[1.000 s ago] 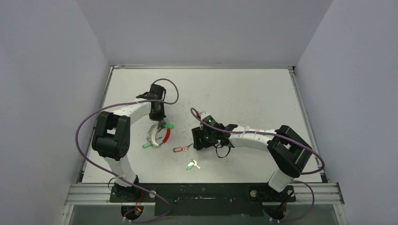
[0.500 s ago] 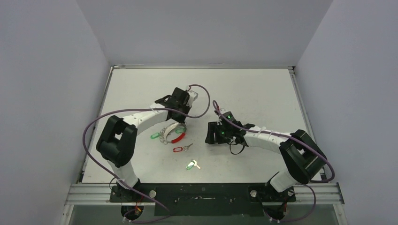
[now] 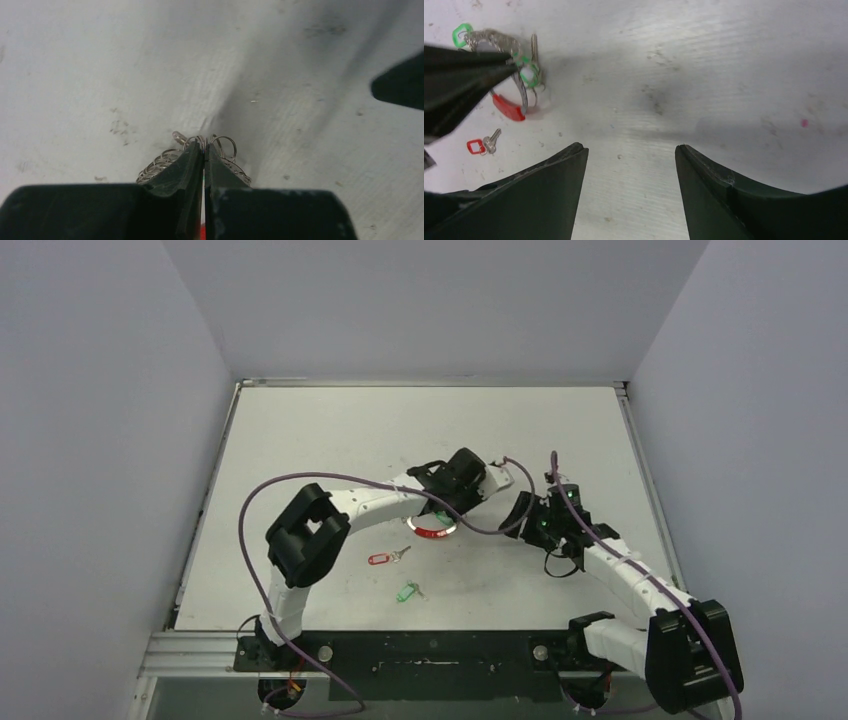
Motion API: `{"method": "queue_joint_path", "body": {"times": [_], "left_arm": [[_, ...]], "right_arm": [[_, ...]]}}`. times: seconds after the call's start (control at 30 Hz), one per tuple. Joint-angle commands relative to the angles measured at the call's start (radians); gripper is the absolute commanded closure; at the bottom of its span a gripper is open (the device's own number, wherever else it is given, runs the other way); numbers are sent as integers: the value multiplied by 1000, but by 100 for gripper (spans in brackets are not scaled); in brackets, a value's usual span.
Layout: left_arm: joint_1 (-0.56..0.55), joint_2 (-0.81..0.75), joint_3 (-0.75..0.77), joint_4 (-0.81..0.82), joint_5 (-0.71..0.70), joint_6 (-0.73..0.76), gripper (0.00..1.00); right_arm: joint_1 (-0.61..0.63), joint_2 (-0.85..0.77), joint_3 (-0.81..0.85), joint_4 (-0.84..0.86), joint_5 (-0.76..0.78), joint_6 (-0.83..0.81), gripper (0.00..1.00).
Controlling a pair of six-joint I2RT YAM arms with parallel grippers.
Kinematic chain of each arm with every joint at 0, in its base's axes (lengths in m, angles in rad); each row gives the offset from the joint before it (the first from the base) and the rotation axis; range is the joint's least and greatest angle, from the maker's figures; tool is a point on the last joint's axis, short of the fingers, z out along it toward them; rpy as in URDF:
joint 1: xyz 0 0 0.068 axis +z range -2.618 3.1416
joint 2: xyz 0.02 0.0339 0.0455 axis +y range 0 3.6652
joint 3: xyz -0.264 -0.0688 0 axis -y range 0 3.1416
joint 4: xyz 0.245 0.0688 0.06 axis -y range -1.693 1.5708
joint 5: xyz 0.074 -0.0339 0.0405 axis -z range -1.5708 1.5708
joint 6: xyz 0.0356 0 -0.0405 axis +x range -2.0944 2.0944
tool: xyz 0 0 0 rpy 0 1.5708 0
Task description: Put the keys on the keyring
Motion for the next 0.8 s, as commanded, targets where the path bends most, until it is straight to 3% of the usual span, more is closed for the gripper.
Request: {"method": "queue_joint_path", "body": {"times": [0.0, 0.1, 0.13, 0.2, 0.23, 0.3, 0.43, 0.63, 0.77], "left_arm": [[-112, -14, 9, 91, 34, 117, 100], [-132, -63, -62, 171, 55, 95, 100], [-131, -83, -87, 194, 59, 74, 95], [-131, -126, -134, 227, 47, 39, 67], [-131, -145, -151, 238, 42, 23, 58], [-130, -182, -184, 255, 23, -19, 51], [-111, -259, -269, 311, 33, -125, 47], [-1, -348, -442, 470, 202, -433, 47], [66, -394, -593, 556, 223, -621, 47]], "right_arm": [[-90, -77, -40, -79, 4, 12, 34], [-126, -89, -57, -80, -5, 15, 33], [-129, -86, -56, -80, -5, 12, 33], [-130, -73, -51, -83, -10, -3, 31], [-129, -69, -47, -86, -13, -12, 30], [-129, -62, -43, -86, -23, -29, 29], [-126, -51, -35, -82, -57, -55, 29], [-86, -25, -47, -47, -98, -50, 31], [-11, 5, -45, -3, -93, -28, 33]]}}
